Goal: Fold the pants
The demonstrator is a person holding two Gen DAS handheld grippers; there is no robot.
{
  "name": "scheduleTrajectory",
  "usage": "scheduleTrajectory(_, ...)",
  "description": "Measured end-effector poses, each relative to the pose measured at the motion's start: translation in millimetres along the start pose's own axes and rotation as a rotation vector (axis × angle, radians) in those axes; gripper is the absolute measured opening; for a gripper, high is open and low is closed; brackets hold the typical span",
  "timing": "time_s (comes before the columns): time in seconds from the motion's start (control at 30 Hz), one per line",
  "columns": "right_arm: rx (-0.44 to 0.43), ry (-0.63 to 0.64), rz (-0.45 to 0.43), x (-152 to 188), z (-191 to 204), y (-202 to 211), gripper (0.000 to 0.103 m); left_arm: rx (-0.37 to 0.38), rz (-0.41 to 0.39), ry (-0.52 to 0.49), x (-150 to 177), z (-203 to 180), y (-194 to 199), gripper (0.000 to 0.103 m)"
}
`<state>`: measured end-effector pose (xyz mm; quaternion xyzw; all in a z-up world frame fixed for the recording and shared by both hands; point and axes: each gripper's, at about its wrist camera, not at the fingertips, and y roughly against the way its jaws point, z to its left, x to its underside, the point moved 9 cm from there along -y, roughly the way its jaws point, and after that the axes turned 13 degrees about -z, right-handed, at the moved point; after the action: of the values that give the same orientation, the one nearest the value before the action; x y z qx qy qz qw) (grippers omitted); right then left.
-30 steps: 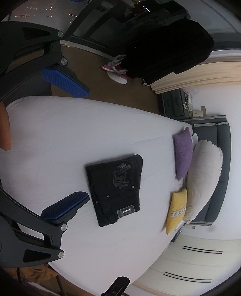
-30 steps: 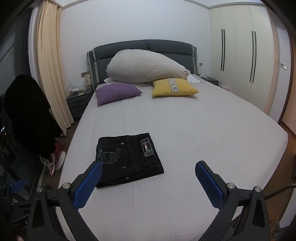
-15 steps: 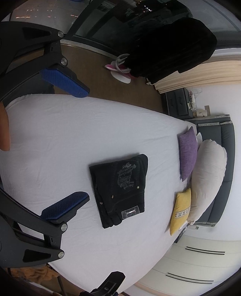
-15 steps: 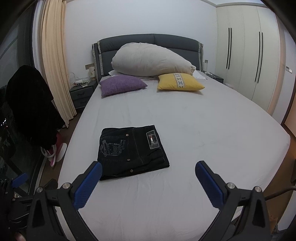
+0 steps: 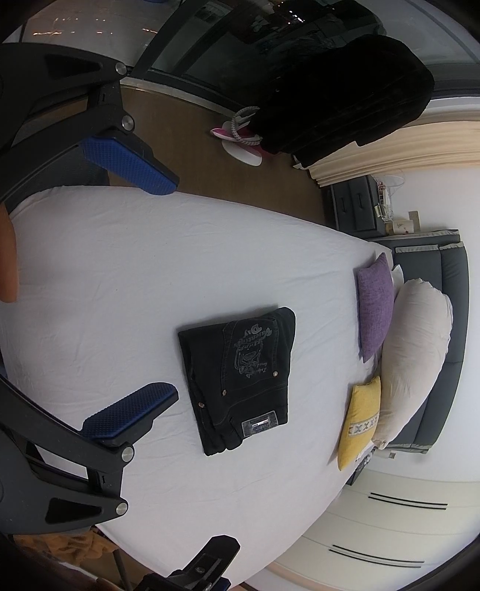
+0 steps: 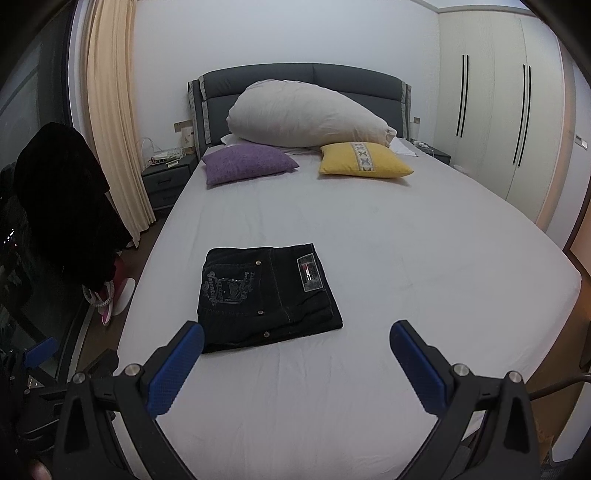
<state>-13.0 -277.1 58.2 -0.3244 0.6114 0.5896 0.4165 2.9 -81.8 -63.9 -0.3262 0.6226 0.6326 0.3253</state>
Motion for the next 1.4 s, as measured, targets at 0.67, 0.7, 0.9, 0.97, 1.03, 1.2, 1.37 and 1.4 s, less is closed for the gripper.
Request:
scheduleTrajectory(0.67,-0.009,0.010,0.011,8,4,-1,0.103,-0.001,0.001,0.003,0,-4,0,0.103)
scheduleTrajectory(0.7,-0.010,0.010,0.011,8,4,-1,0.103,-0.001,0.001,0.003,0,-4,0,0.103)
scheduleTrajectory(0.9,-0.011,0.010,0.013,9,4,-2,0.103,-0.001,0.001,0.003,1,-5,0,0.103)
scheduleTrajectory(0.97,-0.010,0.011,0.013,9,4,-2,0.103,-0.001,0.003,0.004,1,-5,0,0.103)
scheduleTrajectory(1.03,-0.011,0.010,0.013,10,4,-1,0.103,0.000,0.003,0.004,0,-6,1,0.103)
scheduleTrajectory(1.2,-0.010,0.010,0.014,9,4,-1,0.103,-0.001,0.003,0.005,1,-7,1,0.103)
scheduleTrajectory(1.37,-0.011,0.010,0.015,10,4,-1,0.103,-0.001,0.006,0.006,3,-8,1,0.103)
scheduleTrajectory(1.4,-0.012,0.010,0.014,12,4,-1,0.103,-0.002,0.006,0.006,3,-9,1,0.103)
